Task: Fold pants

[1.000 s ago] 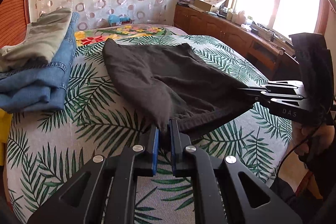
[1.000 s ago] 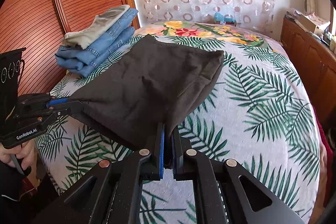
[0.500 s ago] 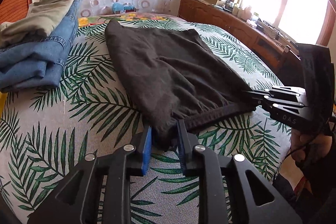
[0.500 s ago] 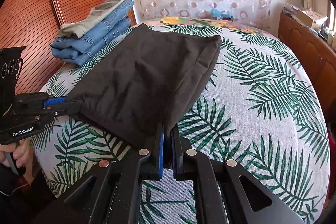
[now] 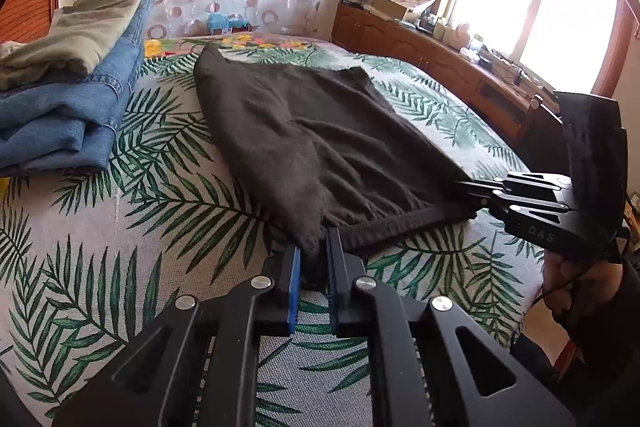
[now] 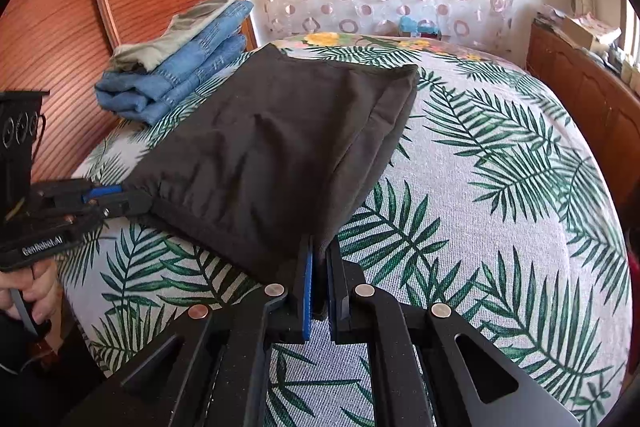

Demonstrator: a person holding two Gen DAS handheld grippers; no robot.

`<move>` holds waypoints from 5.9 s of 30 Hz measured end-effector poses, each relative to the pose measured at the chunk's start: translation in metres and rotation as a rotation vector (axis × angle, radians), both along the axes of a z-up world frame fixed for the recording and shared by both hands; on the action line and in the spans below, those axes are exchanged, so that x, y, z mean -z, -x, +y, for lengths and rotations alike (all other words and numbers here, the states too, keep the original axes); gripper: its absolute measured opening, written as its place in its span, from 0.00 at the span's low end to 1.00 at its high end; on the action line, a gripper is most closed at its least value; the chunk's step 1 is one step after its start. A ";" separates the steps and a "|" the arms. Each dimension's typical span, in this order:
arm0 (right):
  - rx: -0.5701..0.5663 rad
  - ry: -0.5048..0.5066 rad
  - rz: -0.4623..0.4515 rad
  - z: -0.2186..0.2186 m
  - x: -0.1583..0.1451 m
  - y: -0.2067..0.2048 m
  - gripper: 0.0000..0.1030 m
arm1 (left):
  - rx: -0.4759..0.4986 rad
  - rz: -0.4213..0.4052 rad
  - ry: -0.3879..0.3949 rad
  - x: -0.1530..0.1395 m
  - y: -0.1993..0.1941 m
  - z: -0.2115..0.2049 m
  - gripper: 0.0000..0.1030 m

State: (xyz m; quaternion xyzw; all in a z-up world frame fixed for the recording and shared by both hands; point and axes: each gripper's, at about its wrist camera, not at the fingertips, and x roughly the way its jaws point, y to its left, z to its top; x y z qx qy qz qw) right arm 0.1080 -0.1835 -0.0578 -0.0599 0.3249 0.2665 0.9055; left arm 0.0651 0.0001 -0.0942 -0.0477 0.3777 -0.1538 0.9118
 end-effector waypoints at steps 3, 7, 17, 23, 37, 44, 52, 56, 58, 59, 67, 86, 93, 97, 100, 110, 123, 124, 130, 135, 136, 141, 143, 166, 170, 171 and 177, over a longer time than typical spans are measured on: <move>-0.008 -0.033 -0.008 -0.004 -0.008 0.003 0.05 | 0.006 -0.021 0.017 -0.011 0.007 0.002 0.11; -0.026 -0.062 -0.033 -0.011 -0.022 0.013 0.05 | 0.016 -0.053 0.022 -0.025 0.017 0.003 0.11; -0.035 -0.096 -0.093 -0.028 -0.046 0.053 0.05 | 0.050 -0.130 0.016 -0.057 0.039 -0.003 0.11; -0.043 -0.111 -0.110 -0.036 -0.054 0.068 0.05 | 0.056 -0.162 0.015 -0.071 0.049 -0.005 0.11; -0.042 -0.115 -0.175 -0.055 -0.071 0.090 0.05 | 0.080 -0.230 0.002 -0.095 0.060 -0.012 0.11; -0.037 -0.121 -0.205 -0.059 -0.079 0.100 0.05 | 0.088 -0.267 0.004 -0.107 0.067 -0.015 0.11; -0.034 -0.112 -0.217 -0.062 -0.076 0.101 0.05 | 0.090 -0.247 0.007 -0.097 0.058 -0.015 0.11; -0.024 -0.098 -0.186 -0.059 -0.063 0.090 0.05 | 0.075 -0.193 0.009 -0.078 0.043 -0.013 0.11; -0.019 -0.095 -0.168 -0.056 -0.058 0.081 0.05 | 0.069 -0.175 0.008 -0.070 0.036 -0.013 0.11; -0.014 -0.093 -0.158 -0.055 -0.055 0.076 0.05 | 0.065 -0.167 0.008 -0.067 0.033 -0.013 0.11; 0.007 -0.096 -0.152 -0.041 -0.058 0.041 0.05 | 0.033 -0.191 -0.003 -0.071 0.014 -0.012 0.11; -0.008 -0.042 -0.164 -0.002 -0.059 -0.014 0.05 | -0.023 -0.144 -0.024 -0.061 -0.030 0.004 0.11; -0.015 -0.007 -0.105 0.014 -0.049 -0.042 0.05 | -0.037 -0.089 -0.027 -0.043 -0.045 0.007 0.13; -0.016 0.002 -0.090 0.018 -0.045 -0.050 0.05 | -0.052 -0.086 -0.048 -0.037 -0.045 0.008 0.44; -0.015 -0.002 -0.084 0.019 -0.042 -0.052 0.05 | -0.055 -0.078 -0.073 -0.034 -0.044 0.008 0.57; 0.014 -0.007 -0.113 0.015 -0.044 -0.049 0.14 | -0.074 -0.036 -0.066 -0.016 -0.038 0.022 0.75; -0.023 0.034 -0.084 -0.016 -0.033 -0.015 0.36 | -0.102 -0.001 -0.102 -0.005 -0.047 0.034 0.75; -0.031 0.049 -0.078 -0.015 -0.030 -0.014 0.37 | -0.101 0.000 -0.103 -0.005 -0.048 0.034 0.75; -0.057 0.110 -0.051 0.003 -0.020 -0.028 0.37 | -0.106 0.007 -0.113 -0.007 -0.065 0.034 0.75; -0.028 0.166 -0.042 0.018 -0.024 -0.051 0.37 | -0.126 -0.008 -0.102 -0.015 -0.077 0.038 0.75; -0.022 0.164 -0.039 0.018 -0.026 -0.056 0.37 | -0.130 -0.011 -0.096 -0.017 -0.079 0.039 0.75; 0.023 0.108 -0.063 0.018 -0.039 -0.078 0.37 | -0.157 -0.028 -0.081 -0.021 -0.085 0.040 0.75; 0.062 0.095 -0.065 0.014 -0.041 -0.083 0.37 | -0.165 -0.029 -0.082 -0.021 -0.083 0.040 0.75; -0.046 0.014 0.019 -0.026 -0.027 -0.032 0.37 | -0.042 0.011 -0.041 -0.002 -0.026 0.019 0.37; -0.050 0.022 0.040 -0.024 -0.022 -0.038 0.29 | -0.062 0.033 -0.053 0.003 -0.028 0.021 0.35; -0.048 0.030 0.042 -0.025 -0.020 -0.037 0.23 | -0.064 0.034 -0.051 0.004 -0.028 0.022 0.35; -0.066 0.009 0.013 -0.032 -0.022 -0.031 0.04 | -0.082 0.048 -0.054 0.010 -0.028 0.026 0.35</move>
